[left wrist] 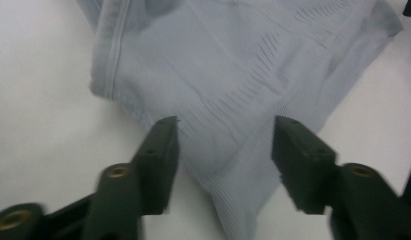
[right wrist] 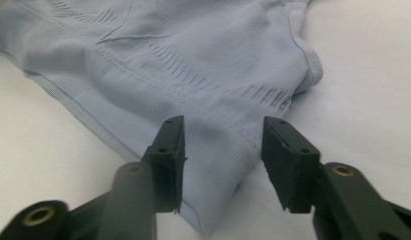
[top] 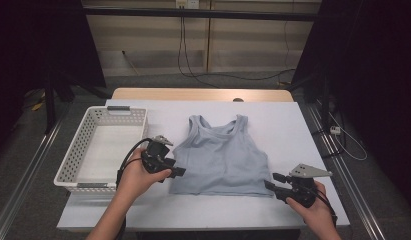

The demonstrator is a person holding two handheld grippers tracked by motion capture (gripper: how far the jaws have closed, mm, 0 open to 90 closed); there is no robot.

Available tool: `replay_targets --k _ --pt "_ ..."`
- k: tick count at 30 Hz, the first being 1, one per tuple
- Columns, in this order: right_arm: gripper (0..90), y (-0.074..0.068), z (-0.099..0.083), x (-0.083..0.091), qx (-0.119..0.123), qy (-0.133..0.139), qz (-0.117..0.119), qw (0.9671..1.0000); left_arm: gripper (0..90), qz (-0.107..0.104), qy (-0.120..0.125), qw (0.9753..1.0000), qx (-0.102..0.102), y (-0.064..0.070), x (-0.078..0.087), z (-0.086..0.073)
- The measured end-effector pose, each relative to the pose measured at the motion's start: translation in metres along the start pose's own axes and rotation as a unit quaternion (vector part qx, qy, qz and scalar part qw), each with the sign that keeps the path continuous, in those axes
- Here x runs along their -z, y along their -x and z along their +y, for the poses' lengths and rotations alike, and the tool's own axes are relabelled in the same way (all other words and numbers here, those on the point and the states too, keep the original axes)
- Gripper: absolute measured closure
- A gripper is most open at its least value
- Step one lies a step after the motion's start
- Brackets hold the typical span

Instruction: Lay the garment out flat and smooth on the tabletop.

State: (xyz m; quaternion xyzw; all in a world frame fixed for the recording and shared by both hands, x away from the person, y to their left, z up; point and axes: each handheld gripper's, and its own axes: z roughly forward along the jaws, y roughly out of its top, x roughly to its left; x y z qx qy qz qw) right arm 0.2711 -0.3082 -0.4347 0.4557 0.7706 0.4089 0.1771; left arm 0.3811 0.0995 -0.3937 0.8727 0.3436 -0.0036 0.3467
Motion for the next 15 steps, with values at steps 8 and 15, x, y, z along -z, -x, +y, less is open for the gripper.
replay_targets --k 8,15 --pt "35.0 0.002 0.006 -0.009 -0.007 0.002 -0.004 1.0000 22.8 0.016 0.009 0.9998 -0.006 -0.011 -0.008 0.012" --pt "28.7 0.001 0.008 -0.013 -0.007 0.005 0.000 1.0000 18.2 0.021 0.026 0.9994 0.006 -0.020 -0.012 0.023"
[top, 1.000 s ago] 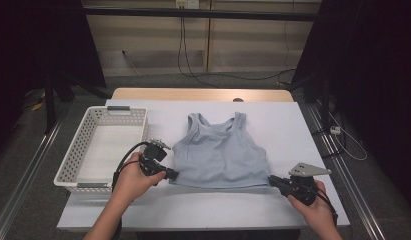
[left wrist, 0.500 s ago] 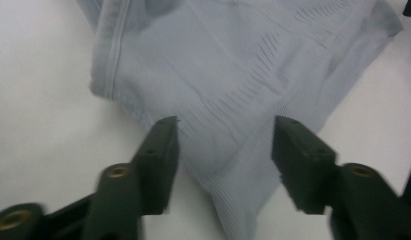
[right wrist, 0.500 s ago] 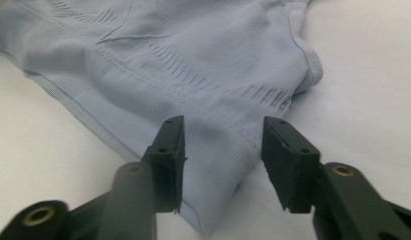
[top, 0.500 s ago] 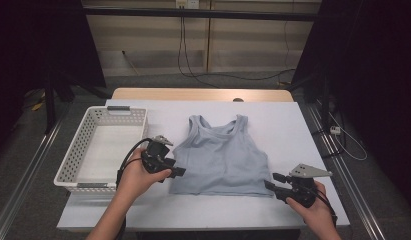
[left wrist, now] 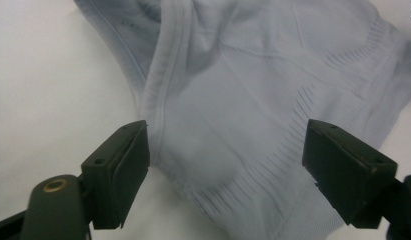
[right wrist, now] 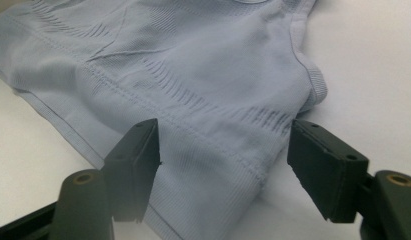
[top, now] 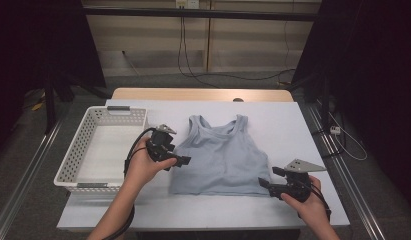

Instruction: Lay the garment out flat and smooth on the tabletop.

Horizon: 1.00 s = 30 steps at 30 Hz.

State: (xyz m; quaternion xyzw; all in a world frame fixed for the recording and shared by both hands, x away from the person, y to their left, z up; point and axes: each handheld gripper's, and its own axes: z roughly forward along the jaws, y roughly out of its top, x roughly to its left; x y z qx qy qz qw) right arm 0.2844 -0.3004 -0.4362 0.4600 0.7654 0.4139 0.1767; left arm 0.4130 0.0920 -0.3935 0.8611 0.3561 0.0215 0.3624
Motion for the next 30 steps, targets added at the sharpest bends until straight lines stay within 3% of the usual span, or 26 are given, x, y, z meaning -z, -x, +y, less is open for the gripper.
replay_targets --k 7,15,22,30 --pt "26.5 0.000 0.002 -0.001 0.004 0.002 0.002 1.0000 17.1 0.007 0.010 0.9999 0.005 -0.008 -0.005 0.010" --pt "24.8 0.001 0.011 -0.007 0.009 0.002 0.005 1.0000 14.6 0.016 0.004 0.9999 0.004 -0.008 -0.011 0.003" --pt "22.6 -0.002 0.035 -0.031 0.014 0.000 0.016 0.9998 13.6 0.023 0.008 0.9997 -0.002 -0.010 -0.005 0.000" --pt "32.5 -0.005 0.081 -0.072 0.032 -0.002 0.019 0.9993 12.9 0.018 0.014 0.9997 -0.004 -0.011 -0.003 0.001"
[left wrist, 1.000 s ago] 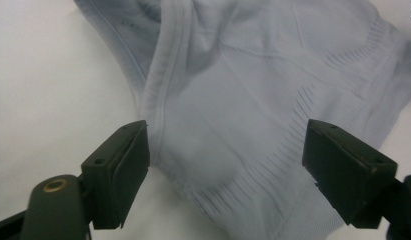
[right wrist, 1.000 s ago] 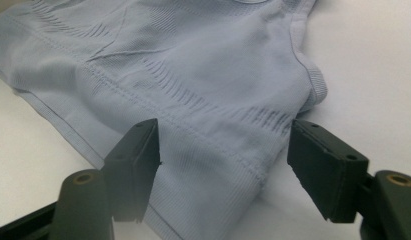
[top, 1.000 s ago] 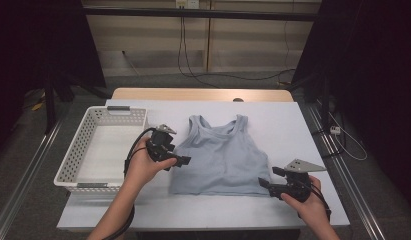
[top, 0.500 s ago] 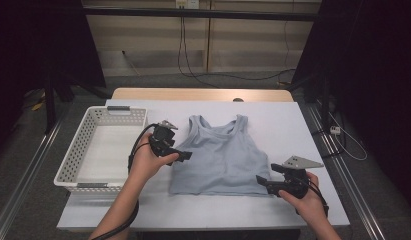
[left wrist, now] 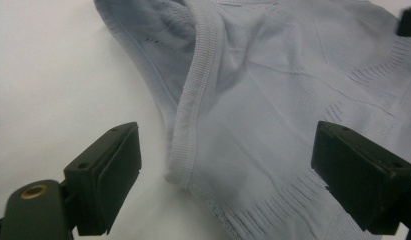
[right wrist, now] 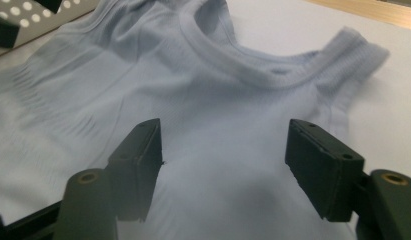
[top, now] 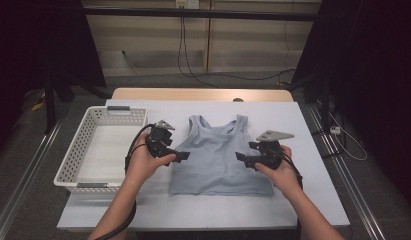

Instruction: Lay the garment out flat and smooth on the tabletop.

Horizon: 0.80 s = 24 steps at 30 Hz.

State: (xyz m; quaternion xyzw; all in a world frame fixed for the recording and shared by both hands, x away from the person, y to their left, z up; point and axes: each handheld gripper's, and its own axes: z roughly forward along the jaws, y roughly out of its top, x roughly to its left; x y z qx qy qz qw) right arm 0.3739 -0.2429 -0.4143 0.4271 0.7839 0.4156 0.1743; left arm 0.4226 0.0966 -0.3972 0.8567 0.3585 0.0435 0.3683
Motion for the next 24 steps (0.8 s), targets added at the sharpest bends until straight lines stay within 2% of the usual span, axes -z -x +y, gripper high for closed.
replay_targets --k 3,7,14,16,18,21,24 --pt "36.4 -0.001 0.016 -0.016 0.006 0.000 -0.002 1.0000 12.8 0.006 -0.002 1.0000 0.002 -0.002 0.000 -0.001" --pt "39.4 -0.003 0.035 -0.039 0.005 -0.002 0.003 1.0000 12.8 0.000 0.001 1.0000 0.005 -0.002 0.002 -0.001" --pt "46.0 -0.012 0.057 -0.076 0.017 -0.009 0.006 0.9998 12.9 0.004 0.009 0.9999 0.006 -0.004 0.006 -0.001" --pt "53.7 -0.015 0.060 -0.085 0.016 -0.011 0.014 0.9997 12.9 0.005 0.010 0.9999 0.004 -0.004 0.006 -0.001" --pt "58.5 -0.018 0.063 -0.093 0.022 -0.019 0.009 0.9995 12.9 0.002 0.009 0.9999 0.006 -0.005 0.006 -0.001" --pt "66.2 -0.020 0.064 -0.108 0.019 -0.031 0.008 0.9993 12.9 -0.001 0.008 1.0000 0.006 -0.004 0.005 -0.001" --pt "80.2 -0.022 0.061 -0.123 0.016 -0.053 0.013 0.9984 12.9 0.000 0.009 0.9999 0.004 -0.004 0.005 -0.001"
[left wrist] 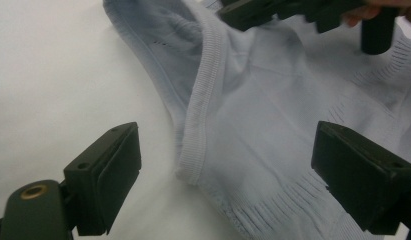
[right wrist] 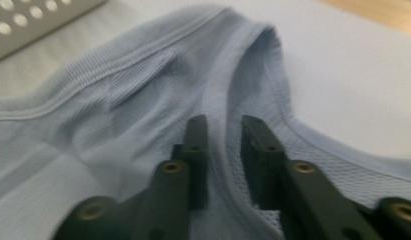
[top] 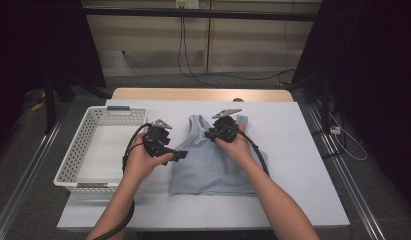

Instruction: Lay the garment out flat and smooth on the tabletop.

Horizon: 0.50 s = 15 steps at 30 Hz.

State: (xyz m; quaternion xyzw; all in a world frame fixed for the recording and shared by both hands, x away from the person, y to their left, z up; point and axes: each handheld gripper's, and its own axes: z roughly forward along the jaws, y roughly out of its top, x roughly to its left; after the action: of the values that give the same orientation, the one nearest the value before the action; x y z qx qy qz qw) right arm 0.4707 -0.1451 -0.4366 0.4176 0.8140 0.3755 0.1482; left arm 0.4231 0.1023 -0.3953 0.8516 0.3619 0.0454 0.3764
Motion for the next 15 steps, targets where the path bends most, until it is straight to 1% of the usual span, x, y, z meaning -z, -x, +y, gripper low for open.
replay_targets --k 1,2,4,6,7,8,9,10,12,13,14,15 --pt "86.2 0.000 -0.002 -0.005 0.002 -0.009 -0.001 1.0000 12.9 0.000 -0.001 1.0000 -0.001 0.000 0.000 0.000" --pt "89.0 0.000 -0.003 -0.010 0.010 -0.017 -0.007 0.9998 12.9 0.000 0.000 1.0000 -0.001 0.000 0.000 0.000" --pt "89.6 0.000 -0.005 -0.017 0.019 -0.028 -0.018 0.9993 12.9 0.000 0.000 1.0000 0.000 0.000 0.000 0.000" --pt "89.7 0.002 -0.003 -0.018 0.014 -0.014 -0.037 0.9991 12.9 -0.001 -0.001 1.0000 -0.002 0.000 0.000 0.000" --pt "89.7 0.003 -0.002 -0.018 0.012 -0.010 -0.038 0.9991 13.0 -0.002 -0.001 1.0000 -0.002 0.000 0.000 0.000" --pt "89.6 0.003 -0.001 -0.019 0.013 -0.014 -0.038 0.9991 12.9 -0.002 -0.001 1.0000 -0.002 0.000 0.000 0.000" --pt "89.6 0.003 -0.002 -0.021 0.019 -0.021 -0.041 0.9987 12.9 -0.003 -0.002 1.0000 -0.002 0.000 0.000 0.000" --pt "89.6 0.002 -0.003 -0.023 0.023 -0.028 -0.039 0.9986 12.9 -0.003 -0.002 1.0000 -0.002 0.000 0.000 0.000" --pt "89.3 0.001 -0.004 -0.023 0.030 -0.029 -0.040 0.9983 12.9 -0.001 -0.002 1.0000 -0.002 0.000 0.000 -0.001" --pt "88.2 0.001 -0.004 -0.023 0.031 -0.030 -0.040 0.9983 12.9 -0.003 -0.002 1.0000 0.000 0.000 -0.001 -0.001" --pt "81.2 0.001 -0.004 -0.023 0.028 -0.030 -0.040 0.9984 12.9 0.002 -0.002 1.0000 -0.003 0.000 -0.001 -0.002" --pt "75.5 0.001 -0.005 -0.023 0.023 -0.031 -0.040 0.9985 12.8 0.001 -0.003 1.0000 -0.003 0.000 -0.001 -0.002"
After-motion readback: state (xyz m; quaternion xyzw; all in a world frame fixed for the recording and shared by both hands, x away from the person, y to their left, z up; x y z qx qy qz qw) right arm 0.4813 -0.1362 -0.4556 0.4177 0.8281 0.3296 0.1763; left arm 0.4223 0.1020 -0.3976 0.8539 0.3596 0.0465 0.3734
